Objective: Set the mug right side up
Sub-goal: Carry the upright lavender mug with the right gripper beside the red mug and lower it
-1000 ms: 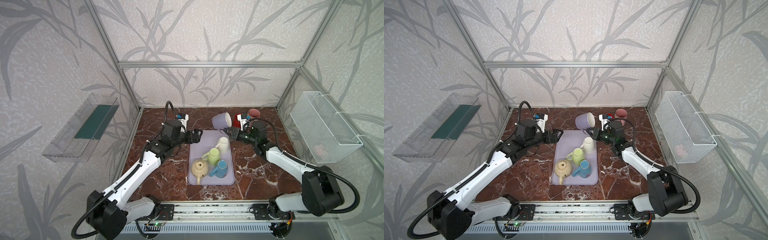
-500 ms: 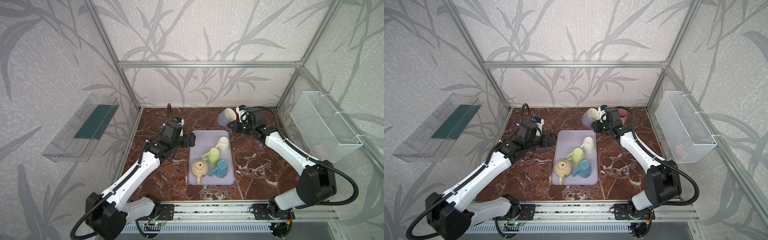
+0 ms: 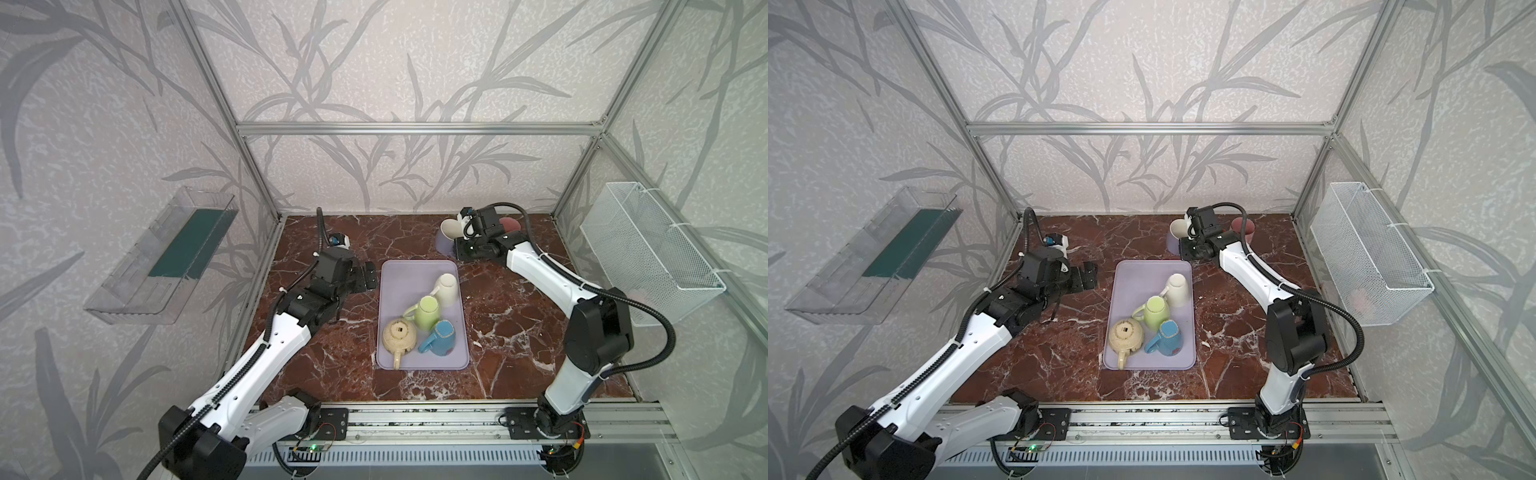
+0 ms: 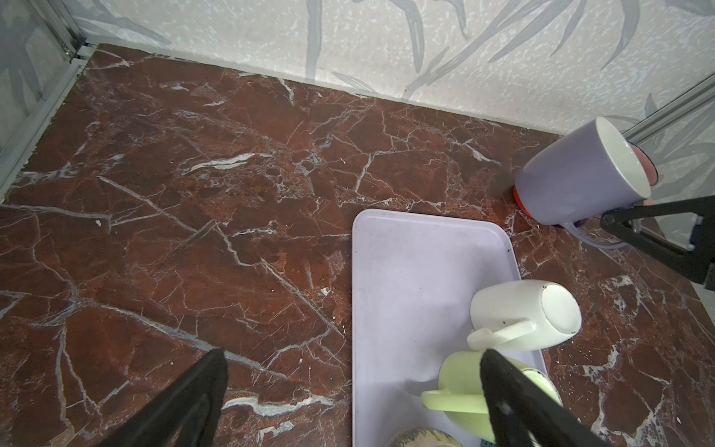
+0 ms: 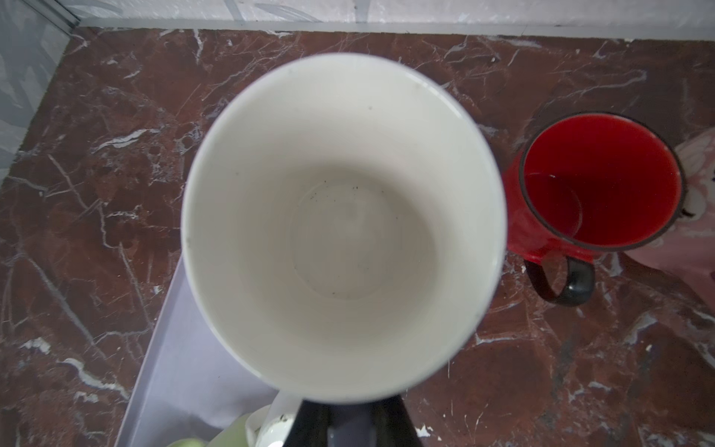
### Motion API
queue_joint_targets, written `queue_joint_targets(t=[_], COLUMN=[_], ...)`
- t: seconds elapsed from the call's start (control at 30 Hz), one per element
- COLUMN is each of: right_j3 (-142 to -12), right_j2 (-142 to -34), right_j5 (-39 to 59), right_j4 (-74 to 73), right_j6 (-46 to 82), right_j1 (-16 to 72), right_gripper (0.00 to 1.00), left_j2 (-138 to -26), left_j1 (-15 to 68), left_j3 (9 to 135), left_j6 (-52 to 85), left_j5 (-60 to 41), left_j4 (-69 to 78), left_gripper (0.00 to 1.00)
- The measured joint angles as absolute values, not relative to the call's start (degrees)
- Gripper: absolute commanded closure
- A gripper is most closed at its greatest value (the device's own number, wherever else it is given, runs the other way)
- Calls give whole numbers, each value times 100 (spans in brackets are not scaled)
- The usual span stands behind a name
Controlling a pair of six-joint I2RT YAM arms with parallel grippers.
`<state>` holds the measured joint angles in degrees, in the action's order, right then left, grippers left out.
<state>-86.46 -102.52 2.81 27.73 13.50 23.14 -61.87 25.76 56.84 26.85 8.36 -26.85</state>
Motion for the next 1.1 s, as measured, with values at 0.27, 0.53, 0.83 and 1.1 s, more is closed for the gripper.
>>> queue_joint_targets(t=[0.27, 0.53, 0.83, 1.1], right_j3=[-9225, -9867, -10151, -10156], right_j2=[-11037, -11692, -12134, -12418], right_j5=[-290, -851, -1184, -1221], right_j4=[3015, 3242, 3326, 3374], right_j6=[1238, 1212, 1192, 1192], right_j1=[2342, 2342, 2338, 2294], right_gripper=[100, 100, 100, 100], left_j2=[-6206, -6263, -6355, -6445], left_j1=[2576, 2576, 2576, 2569], left_j3=[5673, 5673, 5647, 5645], left_j6=[2751, 2803, 2788, 2753], left_j5=[1131, 1249, 1120, 1033], left_j4=[-2703, -2703, -2696, -2696], left_gripper=[1, 1, 1, 1])
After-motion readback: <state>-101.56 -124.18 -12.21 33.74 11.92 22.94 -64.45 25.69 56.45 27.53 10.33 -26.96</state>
